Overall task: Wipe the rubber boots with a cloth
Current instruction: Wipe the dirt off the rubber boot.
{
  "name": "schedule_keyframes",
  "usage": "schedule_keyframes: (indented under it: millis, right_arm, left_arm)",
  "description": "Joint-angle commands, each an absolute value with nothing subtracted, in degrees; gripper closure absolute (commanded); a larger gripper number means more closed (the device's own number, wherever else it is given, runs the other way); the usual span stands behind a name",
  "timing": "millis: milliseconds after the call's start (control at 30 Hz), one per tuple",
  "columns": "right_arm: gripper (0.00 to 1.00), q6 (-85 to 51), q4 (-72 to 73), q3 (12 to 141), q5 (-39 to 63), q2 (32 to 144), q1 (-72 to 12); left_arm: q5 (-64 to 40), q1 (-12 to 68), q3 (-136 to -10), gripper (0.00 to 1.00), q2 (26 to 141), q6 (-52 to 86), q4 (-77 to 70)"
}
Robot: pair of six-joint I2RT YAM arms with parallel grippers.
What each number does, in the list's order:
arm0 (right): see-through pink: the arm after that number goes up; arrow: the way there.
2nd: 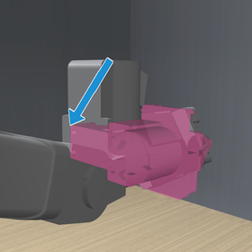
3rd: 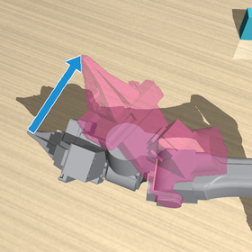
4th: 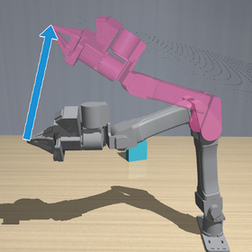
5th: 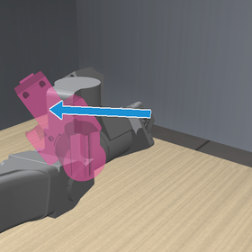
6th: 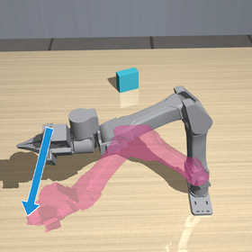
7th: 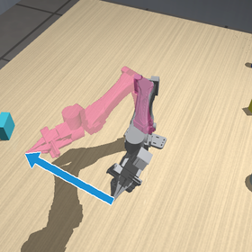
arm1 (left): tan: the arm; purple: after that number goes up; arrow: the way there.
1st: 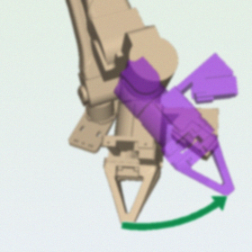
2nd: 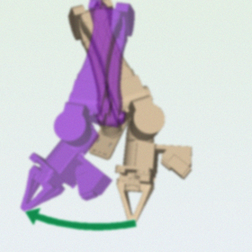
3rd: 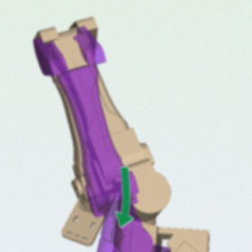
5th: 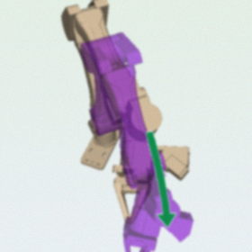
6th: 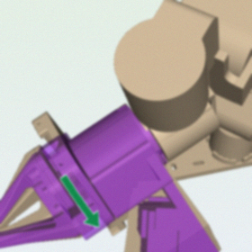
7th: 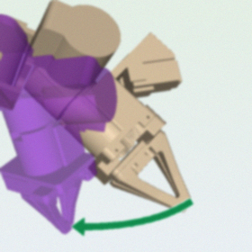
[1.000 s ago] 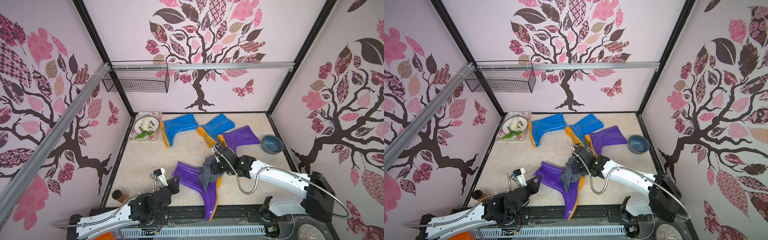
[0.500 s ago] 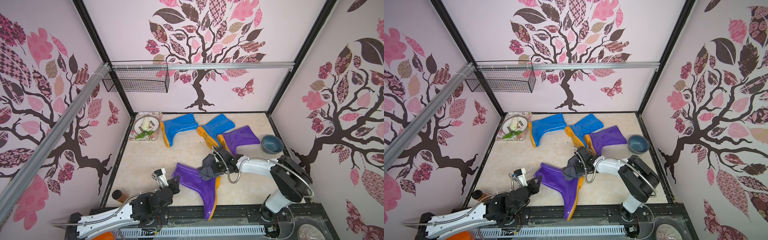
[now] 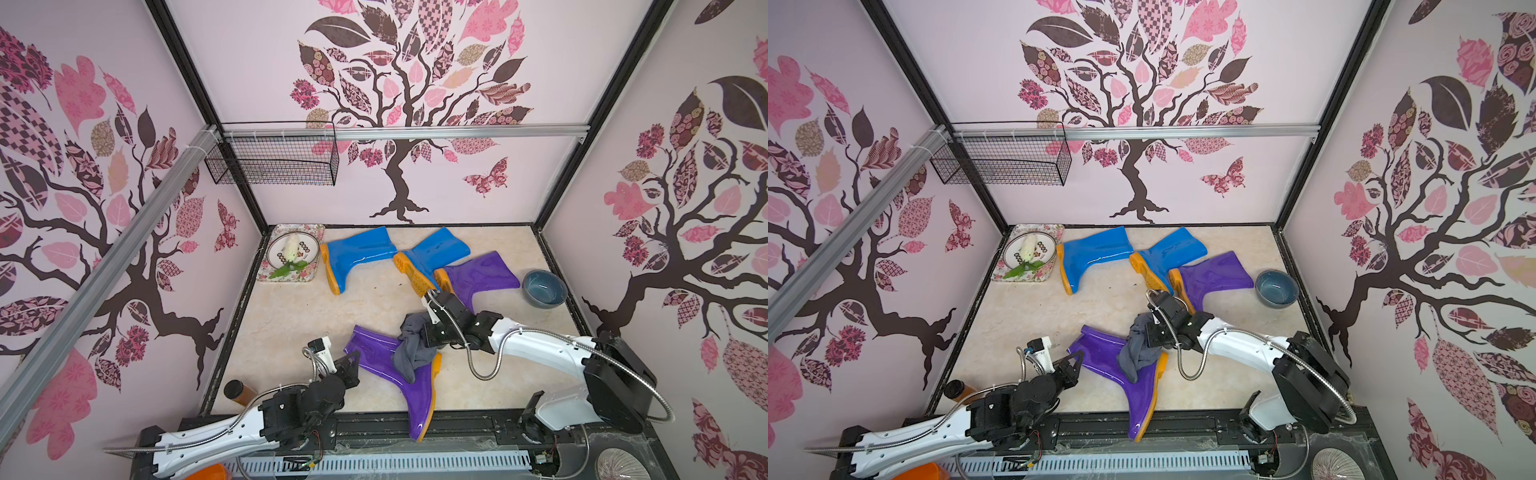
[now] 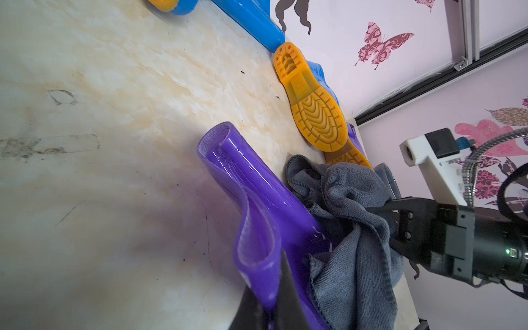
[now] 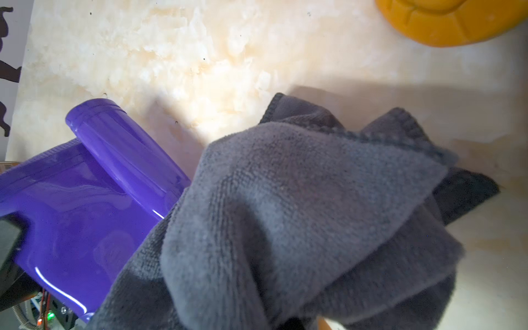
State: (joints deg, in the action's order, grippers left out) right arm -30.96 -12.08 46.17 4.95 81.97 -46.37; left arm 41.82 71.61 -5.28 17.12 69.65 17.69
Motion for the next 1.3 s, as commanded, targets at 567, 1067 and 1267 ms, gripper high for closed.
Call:
schedule_keyframes:
  millis: [567,1067,1267]
  right_arm:
    - [1.0,-26.9,-22.1,54.0,2.4,82.3,-43.5]
    - [1.0,-29.4,-14.2,41.1,5.3,82.4,-40.9]
    - [1.0,-26.3,-23.5,49.9,-5.3,82.2,-50.7]
  left_arm:
    - [53.3,70.2,-2.9,1.0,21.4,67.7,23.0]
    - [51.1,69.2,-1.7,1.0,20.4,67.9,25.3]
    - [50.6,69.1,-1.1,1.0,18.3,68.2,26.3]
